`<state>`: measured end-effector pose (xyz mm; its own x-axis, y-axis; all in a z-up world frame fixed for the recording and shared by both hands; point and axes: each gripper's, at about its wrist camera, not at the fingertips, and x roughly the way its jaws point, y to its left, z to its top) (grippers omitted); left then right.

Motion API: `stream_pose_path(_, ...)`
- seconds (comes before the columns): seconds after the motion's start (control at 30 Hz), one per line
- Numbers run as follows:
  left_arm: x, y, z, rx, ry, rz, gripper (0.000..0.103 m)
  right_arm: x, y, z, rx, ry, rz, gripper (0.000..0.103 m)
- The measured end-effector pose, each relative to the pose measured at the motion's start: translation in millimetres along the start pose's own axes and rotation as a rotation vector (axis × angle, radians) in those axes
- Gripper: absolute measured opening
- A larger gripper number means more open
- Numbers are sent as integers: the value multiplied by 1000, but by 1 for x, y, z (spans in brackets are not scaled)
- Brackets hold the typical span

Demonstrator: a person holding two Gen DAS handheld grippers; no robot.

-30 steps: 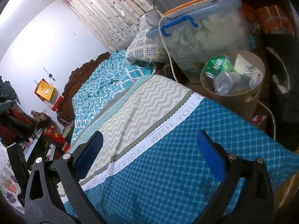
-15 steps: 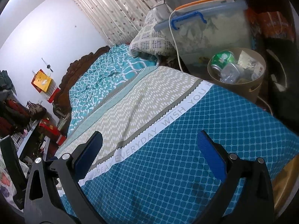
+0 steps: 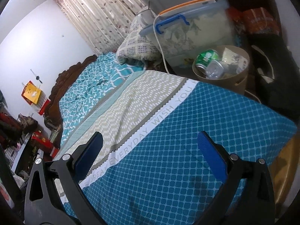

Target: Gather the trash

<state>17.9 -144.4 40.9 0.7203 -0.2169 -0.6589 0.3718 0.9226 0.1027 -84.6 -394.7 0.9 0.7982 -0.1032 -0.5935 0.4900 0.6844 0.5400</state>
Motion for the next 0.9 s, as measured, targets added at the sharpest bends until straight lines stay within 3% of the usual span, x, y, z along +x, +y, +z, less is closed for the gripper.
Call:
stream_pose_path(0.4,1,-7,-1,49,-12,74,94,-3,-2,-8,13,-42,-23,100)
stream_pose_path(0.9,4,-4,-5,46,-14,99,94,1,-5,-24,38,-18,-27,100)
